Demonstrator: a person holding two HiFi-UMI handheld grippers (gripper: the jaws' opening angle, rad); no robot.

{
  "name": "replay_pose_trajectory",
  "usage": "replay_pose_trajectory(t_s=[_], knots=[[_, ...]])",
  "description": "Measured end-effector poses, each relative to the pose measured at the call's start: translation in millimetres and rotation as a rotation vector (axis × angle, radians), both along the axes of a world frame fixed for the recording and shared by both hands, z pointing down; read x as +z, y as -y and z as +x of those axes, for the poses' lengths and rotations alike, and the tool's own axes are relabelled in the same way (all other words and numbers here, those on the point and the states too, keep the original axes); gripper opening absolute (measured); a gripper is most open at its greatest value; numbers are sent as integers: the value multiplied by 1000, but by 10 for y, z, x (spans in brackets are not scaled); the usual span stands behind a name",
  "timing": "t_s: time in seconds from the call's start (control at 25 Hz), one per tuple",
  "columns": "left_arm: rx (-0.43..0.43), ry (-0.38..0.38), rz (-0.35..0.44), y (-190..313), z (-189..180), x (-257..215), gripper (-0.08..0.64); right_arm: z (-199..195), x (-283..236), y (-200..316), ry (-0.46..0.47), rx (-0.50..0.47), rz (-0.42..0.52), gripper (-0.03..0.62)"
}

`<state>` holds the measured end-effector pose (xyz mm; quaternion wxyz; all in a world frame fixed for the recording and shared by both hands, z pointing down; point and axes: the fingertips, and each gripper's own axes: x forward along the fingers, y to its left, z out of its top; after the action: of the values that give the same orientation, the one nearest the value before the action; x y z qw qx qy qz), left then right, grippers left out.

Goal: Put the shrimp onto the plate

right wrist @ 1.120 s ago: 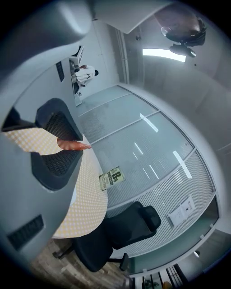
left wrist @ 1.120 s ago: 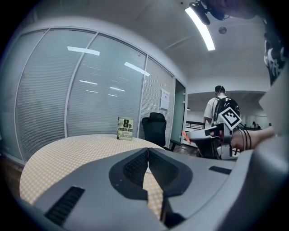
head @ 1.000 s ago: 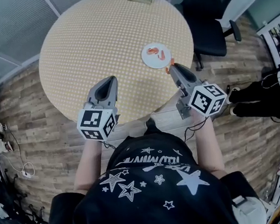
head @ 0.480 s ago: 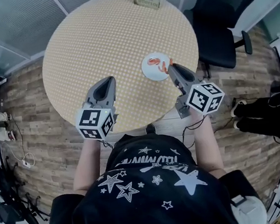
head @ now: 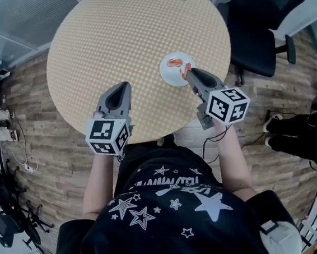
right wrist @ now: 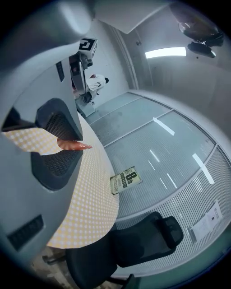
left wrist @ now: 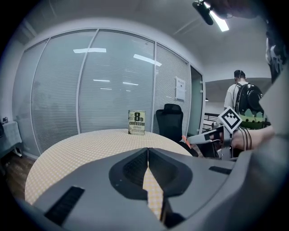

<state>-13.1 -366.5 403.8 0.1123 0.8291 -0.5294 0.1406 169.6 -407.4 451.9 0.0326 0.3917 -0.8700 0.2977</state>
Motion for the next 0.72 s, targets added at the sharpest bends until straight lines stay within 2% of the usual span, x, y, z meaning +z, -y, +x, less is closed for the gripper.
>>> replay_pose_trajectory(t_s=[0.28,0.44,0.72], knots=[[23,-24,-21,60,-82,113,11,-207,230,-28,-40,1,-60,72],[57,-44,-29,198,-24,201,11,-195,296,27,-79,26,-69,72],[91,-54,-76,429,-7,428,11,-313,562,134,-125,26,-130,72]])
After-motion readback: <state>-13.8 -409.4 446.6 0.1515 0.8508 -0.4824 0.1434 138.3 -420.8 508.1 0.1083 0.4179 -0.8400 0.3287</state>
